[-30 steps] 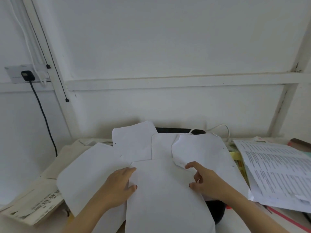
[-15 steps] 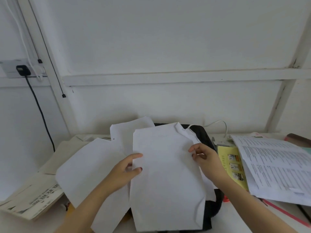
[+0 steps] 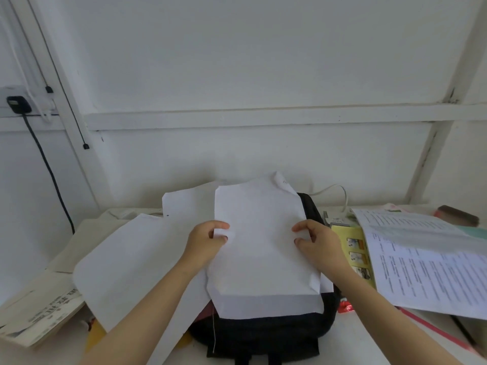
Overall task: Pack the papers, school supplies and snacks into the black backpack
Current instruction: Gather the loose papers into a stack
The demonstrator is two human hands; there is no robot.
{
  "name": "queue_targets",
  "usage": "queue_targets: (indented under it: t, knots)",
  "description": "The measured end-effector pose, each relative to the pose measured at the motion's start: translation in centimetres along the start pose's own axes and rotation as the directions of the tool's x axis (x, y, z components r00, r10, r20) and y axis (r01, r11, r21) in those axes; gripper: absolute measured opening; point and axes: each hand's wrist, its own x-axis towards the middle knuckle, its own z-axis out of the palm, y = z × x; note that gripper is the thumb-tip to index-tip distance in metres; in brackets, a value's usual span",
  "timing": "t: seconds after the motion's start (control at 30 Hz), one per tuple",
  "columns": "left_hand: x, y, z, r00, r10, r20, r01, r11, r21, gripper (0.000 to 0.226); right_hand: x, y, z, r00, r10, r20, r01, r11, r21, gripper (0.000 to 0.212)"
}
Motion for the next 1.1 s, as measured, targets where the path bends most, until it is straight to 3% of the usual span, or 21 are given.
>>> queue_targets:
  t: [0.2, 0.33, 0.67, 1.1]
  knots:
    - [0.0, -1.5, 2.2, 0.995, -0.049, 0.089, 0.029, 0.976, 0.215, 0.035, -0.1, 1.5, 0.3, 0.993, 0.0, 0.115, 0.04, 0.939, -0.343, 0.023]
    - [-0.5, -2.0, 2.6, 0.995, -0.044, 0.085, 0.019, 0.961, 0.274, 0.037, -0.5, 2.0, 0.3, 0.989, 0.044, 0.144, 0.018, 0.916, -0.401, 0.028]
    - [-1.0, -2.0, 3.2, 0.993, -0.112, -0.034, 0.117, 0.967, 0.227, 0.038, 0.0, 2.5, 0.5, 0.967, 0.154, 0.203, -0.093, 0.956, -0.279, 0.03]
    - [-1.0, -0.4, 3.7, 0.958, -0.227, -0.178, 0.205, 0.97, -0.132, 0.031, 1.8, 3.1, 0.2, 0.927, 0.21, 0.31, -0.241, 0.968, 0.066, 0.014]
